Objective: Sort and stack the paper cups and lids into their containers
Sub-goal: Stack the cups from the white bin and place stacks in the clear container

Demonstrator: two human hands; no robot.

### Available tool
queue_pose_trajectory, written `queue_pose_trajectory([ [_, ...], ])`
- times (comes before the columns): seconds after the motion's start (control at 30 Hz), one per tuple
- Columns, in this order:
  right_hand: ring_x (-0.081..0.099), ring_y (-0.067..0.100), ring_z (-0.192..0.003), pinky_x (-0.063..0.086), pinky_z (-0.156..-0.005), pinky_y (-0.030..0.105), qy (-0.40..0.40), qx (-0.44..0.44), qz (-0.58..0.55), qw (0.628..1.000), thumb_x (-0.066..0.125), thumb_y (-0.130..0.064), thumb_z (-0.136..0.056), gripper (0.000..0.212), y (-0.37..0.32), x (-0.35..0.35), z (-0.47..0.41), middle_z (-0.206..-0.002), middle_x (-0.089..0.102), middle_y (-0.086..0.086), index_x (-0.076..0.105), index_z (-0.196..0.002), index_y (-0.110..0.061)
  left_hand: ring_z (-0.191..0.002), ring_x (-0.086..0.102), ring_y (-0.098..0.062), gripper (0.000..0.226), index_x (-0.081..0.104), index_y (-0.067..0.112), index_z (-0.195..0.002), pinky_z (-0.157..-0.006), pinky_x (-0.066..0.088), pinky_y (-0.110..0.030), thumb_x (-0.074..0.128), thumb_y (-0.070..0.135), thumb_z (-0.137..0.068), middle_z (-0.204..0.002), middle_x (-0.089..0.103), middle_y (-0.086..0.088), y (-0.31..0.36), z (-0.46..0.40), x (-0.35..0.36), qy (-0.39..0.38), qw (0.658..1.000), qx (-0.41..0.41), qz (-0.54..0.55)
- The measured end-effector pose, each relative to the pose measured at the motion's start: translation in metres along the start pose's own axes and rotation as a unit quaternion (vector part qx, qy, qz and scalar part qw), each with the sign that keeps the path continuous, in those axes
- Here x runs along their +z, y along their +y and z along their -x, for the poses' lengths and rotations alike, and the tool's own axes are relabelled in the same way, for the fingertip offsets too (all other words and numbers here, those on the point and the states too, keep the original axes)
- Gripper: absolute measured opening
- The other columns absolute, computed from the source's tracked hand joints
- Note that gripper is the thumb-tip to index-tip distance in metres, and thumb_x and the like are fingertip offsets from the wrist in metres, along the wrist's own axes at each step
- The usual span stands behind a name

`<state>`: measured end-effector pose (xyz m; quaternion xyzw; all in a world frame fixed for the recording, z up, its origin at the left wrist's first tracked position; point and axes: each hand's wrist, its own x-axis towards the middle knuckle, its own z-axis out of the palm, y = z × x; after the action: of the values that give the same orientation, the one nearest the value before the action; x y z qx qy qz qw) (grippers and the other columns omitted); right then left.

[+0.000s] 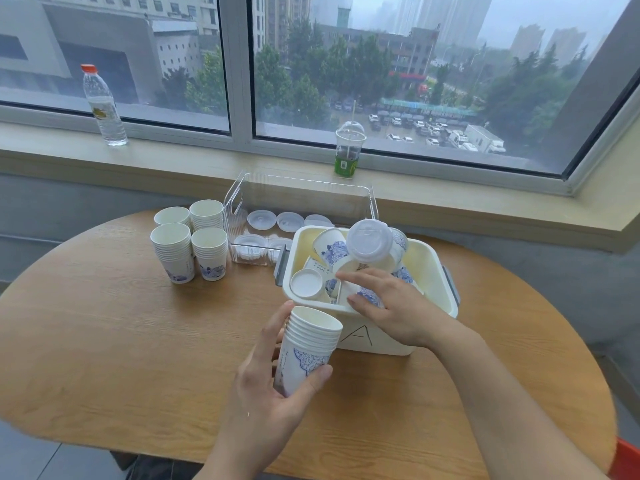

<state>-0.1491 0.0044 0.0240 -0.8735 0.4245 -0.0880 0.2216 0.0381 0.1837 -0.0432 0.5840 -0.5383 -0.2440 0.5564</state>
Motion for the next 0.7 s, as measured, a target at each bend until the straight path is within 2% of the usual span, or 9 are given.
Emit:
queue_pose_trajectory([
  [0.07,0.045,0.004,-0.140,0.035,-0.120,0.036,0.012,0.005,-0.038,0.999,0.057,-0.055,-0.102,0.050,0.000,-0.002,0.001,-0.150,0.050,-0.022,0.044,-0.150,-0.055,-0.110,0.071,-0.012,0.091,0.039,0.056,-0.153,-0.081,0.064,-0.037,0.087,0.047,-0.076,-0.122,0.070,0.016,0.001,0.000,0.000,0.001,1.000,0.000,0.000],
  [0.2,0.051,-0.003,-0.124,0.036,-0.106,0.020,-0.009,0.029,-0.079,0.996,0.066,-0.050,-0.098,0.053,-0.001,-0.006,0.005,-0.130,0.057,-0.023,0.047,-0.148,-0.052,-0.109,0.071,-0.010,0.091,0.039,0.057,-0.152,-0.082,0.064,-0.036,0.087,0.049,-0.075,-0.122,0.070,0.018,0.002,-0.001,0.000,0.000,1.000,-0.001,0.001],
  [0.33,0.052,-0.002,-0.129,0.036,-0.105,0.020,-0.010,0.039,-0.106,0.994,0.068,-0.052,-0.096,0.051,0.001,-0.005,0.007,-0.134,0.062,-0.018,0.050,-0.144,-0.051,-0.106,0.071,-0.012,0.091,0.042,0.057,-0.151,-0.076,0.064,-0.032,0.088,0.044,-0.074,-0.120,0.070,0.014,0.003,-0.002,0.000,0.002,1.000,-0.001,0.012],
  [0.4,0.055,-0.005,-0.121,0.039,-0.103,0.021,0.000,0.037,-0.122,0.992,0.068,-0.053,-0.096,0.048,0.002,-0.004,0.008,-0.130,0.065,-0.015,0.052,-0.141,-0.052,-0.103,0.071,-0.014,0.090,0.042,0.057,-0.151,-0.075,0.063,-0.029,0.088,0.044,-0.074,-0.119,0.070,0.011,0.004,-0.002,0.001,0.002,1.000,0.001,0.014],
  [0.5,0.057,-0.010,-0.092,0.045,-0.086,0.020,0.019,0.035,-0.152,0.988,0.067,-0.053,-0.096,0.045,0.002,-0.005,0.011,-0.126,0.066,-0.012,0.054,-0.139,-0.053,-0.105,0.071,-0.016,0.091,0.042,0.055,-0.152,-0.077,0.061,-0.026,0.087,0.045,-0.074,-0.119,0.070,0.009,0.004,-0.003,0.001,0.000,1.000,0.006,0.008],
  [0.57,0.060,-0.006,-0.100,0.051,-0.078,0.017,0.034,0.031,-0.182,0.982,0.065,-0.055,-0.096,0.043,0.002,-0.007,0.013,-0.128,0.067,-0.008,0.055,-0.138,-0.053,-0.105,0.071,-0.015,0.091,0.041,0.056,-0.152,-0.077,0.060,-0.024,0.088,0.044,-0.075,-0.119,0.069,0.008,0.003,-0.003,0.002,0.001,1.000,0.006,0.004],
  [0.63,0.059,-0.001,-0.122,0.053,-0.094,0.022,0.056,0.020,-0.212,0.976,0.064,-0.060,-0.092,0.044,0.001,-0.008,0.016,-0.134,0.067,-0.005,0.056,-0.135,-0.055,-0.107,0.070,-0.014,0.092,0.040,0.057,-0.152,-0.080,0.060,-0.025,0.089,0.044,-0.075,-0.120,0.068,0.008,0.002,-0.003,0.002,-0.001,1.000,0.005,0.002],
  [0.7,0.055,0.003,-0.134,0.049,-0.111,0.039,0.079,0.002,-0.245,0.966,0.064,-0.059,-0.093,0.042,-0.003,-0.010,0.021,-0.137,0.067,-0.004,0.058,-0.134,-0.053,-0.111,0.068,-0.014,0.092,0.039,0.057,-0.153,-0.082,0.061,-0.028,0.089,0.047,-0.076,-0.121,0.068,0.009,0.002,-0.003,0.002,-0.004,1.000,0.008,-0.005],
])
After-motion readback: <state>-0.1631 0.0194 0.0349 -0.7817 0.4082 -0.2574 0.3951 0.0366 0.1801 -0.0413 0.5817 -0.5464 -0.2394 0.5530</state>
